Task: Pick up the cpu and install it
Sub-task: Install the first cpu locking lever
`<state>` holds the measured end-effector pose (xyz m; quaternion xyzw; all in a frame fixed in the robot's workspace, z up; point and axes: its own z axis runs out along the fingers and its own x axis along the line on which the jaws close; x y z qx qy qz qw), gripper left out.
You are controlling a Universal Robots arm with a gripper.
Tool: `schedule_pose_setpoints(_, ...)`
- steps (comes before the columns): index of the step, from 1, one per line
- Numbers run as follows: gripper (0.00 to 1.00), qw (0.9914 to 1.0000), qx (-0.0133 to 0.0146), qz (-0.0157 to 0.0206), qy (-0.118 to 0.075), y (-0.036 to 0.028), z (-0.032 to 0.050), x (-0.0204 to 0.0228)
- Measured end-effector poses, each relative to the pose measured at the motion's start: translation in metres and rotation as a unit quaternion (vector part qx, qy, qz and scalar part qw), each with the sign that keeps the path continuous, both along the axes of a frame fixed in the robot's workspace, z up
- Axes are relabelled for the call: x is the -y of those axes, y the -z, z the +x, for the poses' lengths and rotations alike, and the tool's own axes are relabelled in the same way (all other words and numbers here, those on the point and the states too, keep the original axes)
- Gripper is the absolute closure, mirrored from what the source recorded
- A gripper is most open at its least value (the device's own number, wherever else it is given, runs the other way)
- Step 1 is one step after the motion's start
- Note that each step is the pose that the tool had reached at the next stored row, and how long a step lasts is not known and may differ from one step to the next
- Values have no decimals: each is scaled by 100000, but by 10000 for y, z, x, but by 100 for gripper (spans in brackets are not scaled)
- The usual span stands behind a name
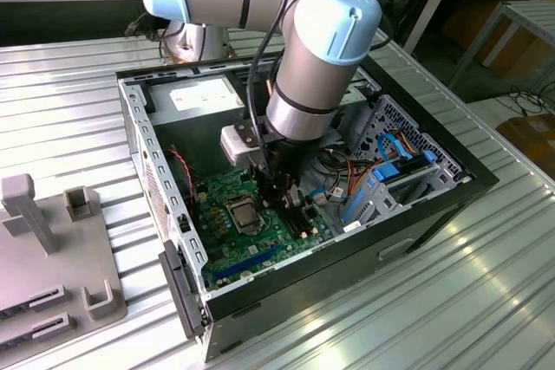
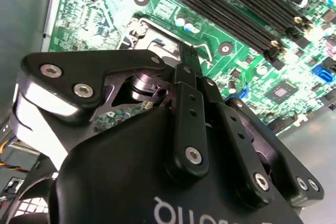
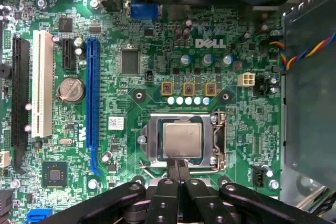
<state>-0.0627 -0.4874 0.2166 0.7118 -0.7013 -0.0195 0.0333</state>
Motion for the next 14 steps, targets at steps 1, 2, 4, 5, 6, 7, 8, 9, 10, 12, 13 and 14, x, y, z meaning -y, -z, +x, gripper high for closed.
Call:
schedule_pose_setpoints(1,89,100000,-6,-11,-14,-4,-17,-1)
schedule_pose_setpoints(2,89,100000,5,-4,-21,-5,-36,-2)
schedule_pose_setpoints(4,89,100000,58,-1,-11,-7,-128,-3)
schedule_pose_setpoints(5,89,100000,64,3,-10,-7,-130,-4)
schedule_pose_setpoints(6,89,100000,65,1,-22,-7,-130,-4)
schedule_pose_setpoints(7,89,100000,65,2,-21,-7,-132,-4)
schedule_pose_setpoints(8,89,100000,64,-3,-20,-7,-134,-3)
schedule_pose_setpoints(9,89,100000,63,-4,-17,-7,-136,-3)
schedule_pose_setpoints(10,89,100000,64,-3,-16,-7,-137,-3)
schedule_pose_setpoints(12,89,100000,63,-4,-17,-7,-153,-3)
schedule_pose_setpoints(13,89,100000,66,-4,-17,-7,-155,-3)
schedule_pose_setpoints(14,89,100000,64,-1,-16,-7,-156,-3)
